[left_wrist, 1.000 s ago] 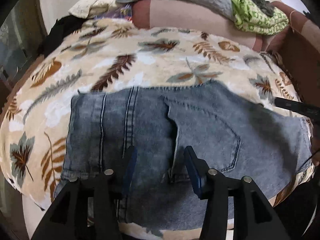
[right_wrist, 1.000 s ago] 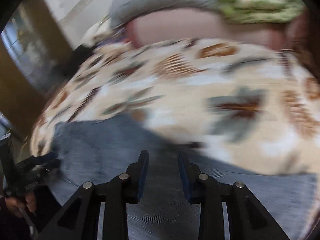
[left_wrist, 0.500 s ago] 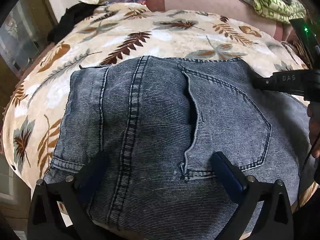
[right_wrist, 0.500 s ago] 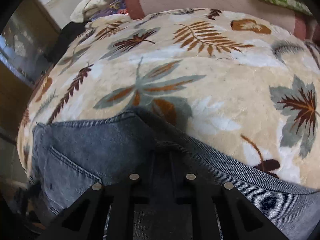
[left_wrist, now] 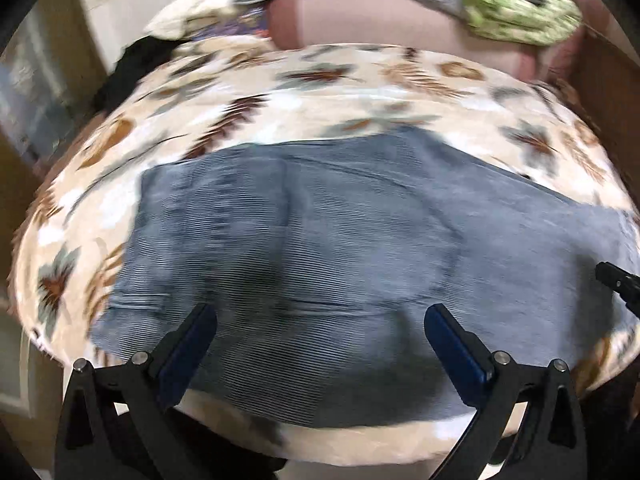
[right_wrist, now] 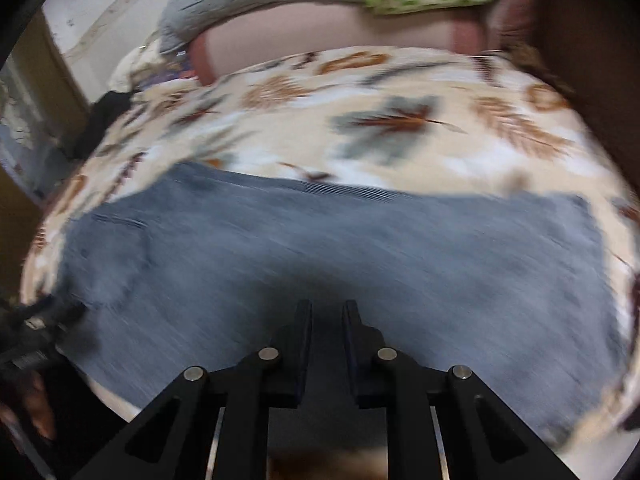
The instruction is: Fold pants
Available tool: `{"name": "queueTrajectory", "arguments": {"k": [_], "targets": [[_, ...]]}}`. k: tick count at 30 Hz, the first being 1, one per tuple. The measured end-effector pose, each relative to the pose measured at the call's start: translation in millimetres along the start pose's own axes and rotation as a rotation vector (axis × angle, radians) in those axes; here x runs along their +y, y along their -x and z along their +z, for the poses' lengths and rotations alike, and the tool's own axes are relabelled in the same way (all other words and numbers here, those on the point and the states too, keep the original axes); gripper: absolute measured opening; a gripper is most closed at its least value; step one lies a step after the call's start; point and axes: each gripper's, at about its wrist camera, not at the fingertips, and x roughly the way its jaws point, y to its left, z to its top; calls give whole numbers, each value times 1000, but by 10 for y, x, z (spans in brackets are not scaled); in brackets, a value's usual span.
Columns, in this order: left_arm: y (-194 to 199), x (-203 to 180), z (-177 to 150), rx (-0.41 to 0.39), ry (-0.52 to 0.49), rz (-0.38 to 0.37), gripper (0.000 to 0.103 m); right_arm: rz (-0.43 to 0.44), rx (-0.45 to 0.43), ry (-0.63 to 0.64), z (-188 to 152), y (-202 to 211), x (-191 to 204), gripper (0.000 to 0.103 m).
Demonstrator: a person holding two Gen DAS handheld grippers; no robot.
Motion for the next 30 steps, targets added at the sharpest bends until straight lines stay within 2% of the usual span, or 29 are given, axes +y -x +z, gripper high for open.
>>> {"name": "queueTrajectory", "arguments": {"k": [3,5,10,12,15,17,20,22,24,26,30], "targets": [[-164,-151,-24,66,-36,10,103,-27,24,-59,-150,38,-329,18],[-300,-159,-61,92,-40,62,103,-45,40,-72,-241,44,-450,18],[-267,8,-97,104,0,66,103,-19,13,-58,-396,109,-510,18],[-183,21,-85,85,-7,106,103,6,-10,-69,-426,181,-538,18],[27,-64,-64,30,-31,111,103,133,-102,-119,-470,323,-604,18],[214,-192,-46,-25,-61,108,103,132,-132,-126,-478,392,-621,18],[484,-412,15,-113,-124,132,103,200,-168,-160,-451,515,-685,18],[638,-506,66,-160,-153,149,103,209,-193,-160,-450,591,-710,19],[733,-582,108,-193,-165,145,103,215,-202,-159,-464,650,-760,23],[833,-630,145,-214,-168,134,103,224,-224,-184,-523,735,-878,43],[993,-764,157,-245,-174,122,103,207,-255,-228,-642,827,-1087,47]]}}
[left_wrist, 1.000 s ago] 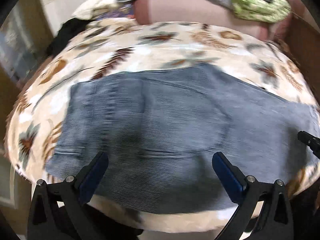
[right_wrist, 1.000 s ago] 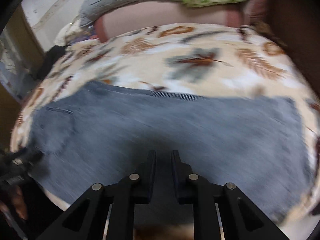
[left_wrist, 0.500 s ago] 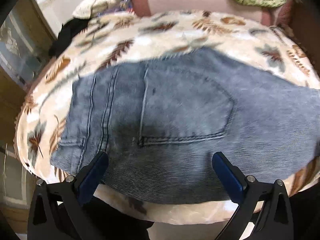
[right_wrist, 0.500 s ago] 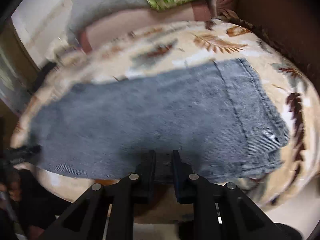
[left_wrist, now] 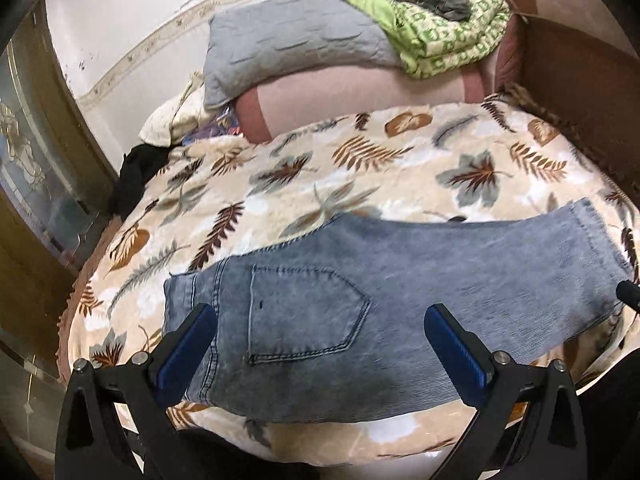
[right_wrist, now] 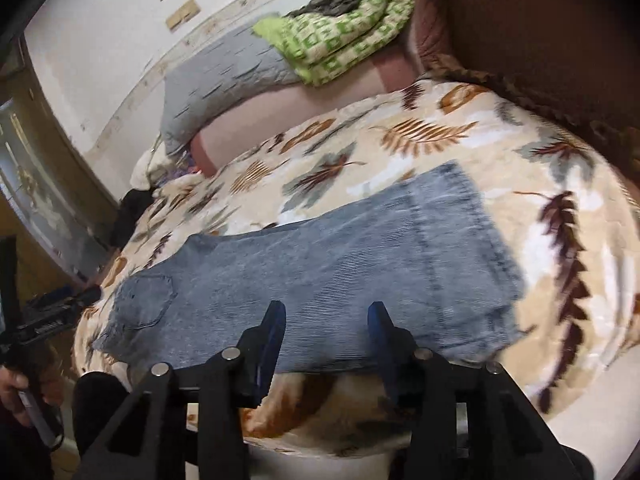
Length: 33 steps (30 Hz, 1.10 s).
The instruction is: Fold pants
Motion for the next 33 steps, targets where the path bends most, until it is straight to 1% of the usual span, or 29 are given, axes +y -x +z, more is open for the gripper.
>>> {"name": "queueTrajectory", "arguments": {"k": [1,3,5,7,19,22,25,27,29,33], "targets": [[35,-33,18,-7,-3,-3,103,23,-3,-38,7,16,-68,47],[87,-89,42,-14,-11,-1,103,51,-20,-70,26,53,-146,47],[125,-136,61,-19,-18,-3,103,59,-32,-79,38,73,-178,47],[143,-170,71,-21,-22,0,103,80,-22,-93,43,51,-193,47],[153,-376,113,-10,-55,-4,103,108,-20,-93,41,15,-187,47],[131,-433,110,-4,-63,-8,103,66,-7,-82,38,-25,-165,49],[97,-479,105,7,-67,-10,103,8,-2,-26,17,-64,-63,49],[74,-504,95,12,-71,-11,103,-42,-7,32,-8,-92,48,50],[58,-526,87,16,-71,-13,103,-74,-15,85,-33,-110,141,50],[31,-540,72,24,-74,-18,103,-105,-12,180,-88,-171,337,51]]}}
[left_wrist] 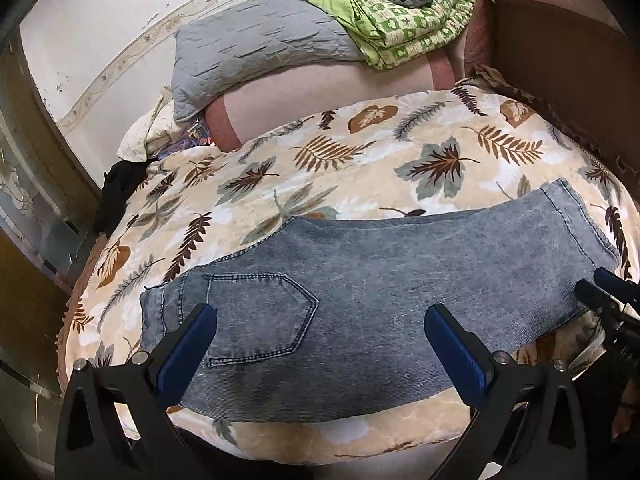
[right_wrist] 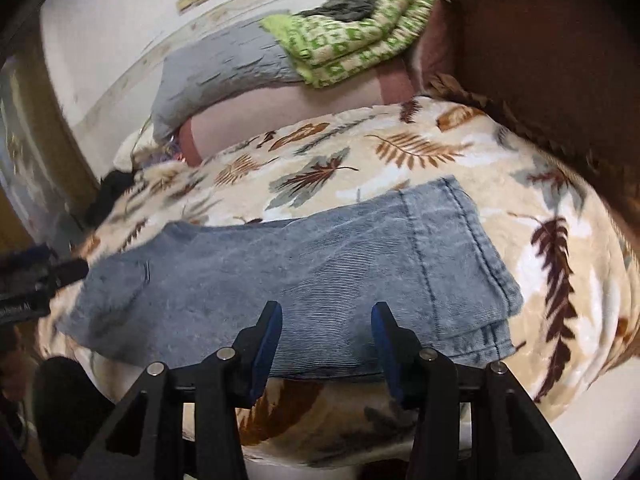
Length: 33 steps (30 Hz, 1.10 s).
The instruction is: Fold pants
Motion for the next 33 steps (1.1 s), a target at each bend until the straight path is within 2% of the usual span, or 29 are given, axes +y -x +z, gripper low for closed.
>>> {"name": "queueTrajectory", "arguments": {"k": [6,19,24,30,33], "targets": [[-19,-3,-4,3,2,0,103,-20,9,73,-38,-47,153,52],[-104,21,-50,25,8,-12,103,-24,14,81,-16,-70,226,53],[-207,20,-118,61,-24,-15,103,-7,6,-40,65,-12,-59,53],[-368,-54,-199,113,-46,-54,103,-100,-4,-85,150,76,-456,53],[-578,4,-261,151,-38,-23,103,-111,17,-114,227,58,-673,53]]}}
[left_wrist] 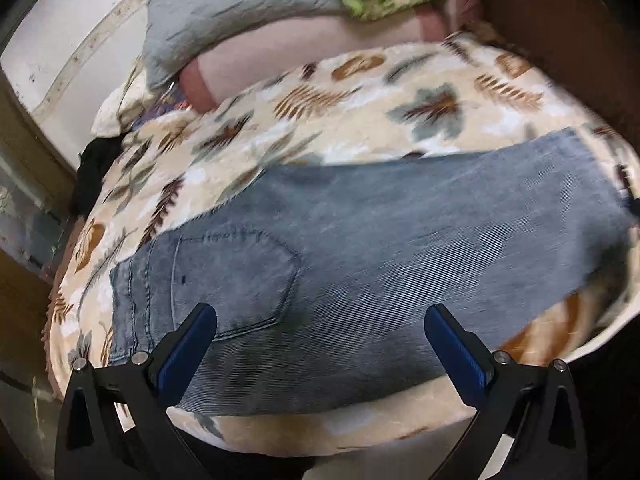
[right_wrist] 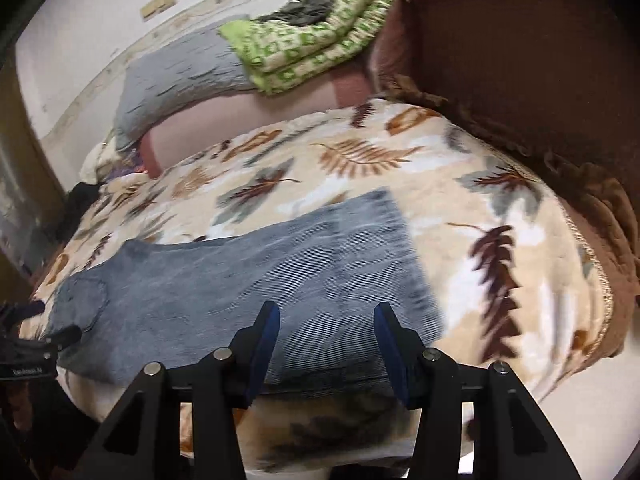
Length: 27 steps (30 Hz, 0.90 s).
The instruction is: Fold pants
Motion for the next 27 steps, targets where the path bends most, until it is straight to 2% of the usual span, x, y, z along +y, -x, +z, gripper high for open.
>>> {"name": "queueTrajectory", "arguments": {"k": [5,10,16,23,27], "targets": [[-460,319,-148,110,66,98,103,56,47,-80,174,-206,-195,53],[-663,483,-262,140,94,109,103,118,103,-63,205,-440,-3,53],[-698,557,-317,109,116,85,103,55,202,-45,56,-608,26,53],[-762,750,-364,111,163,53,103,24,237,-57,-59,-595,15,54],[-789,794,-359,106,166,69,103,-7,239,-51,-111,-564,62,54]]}}
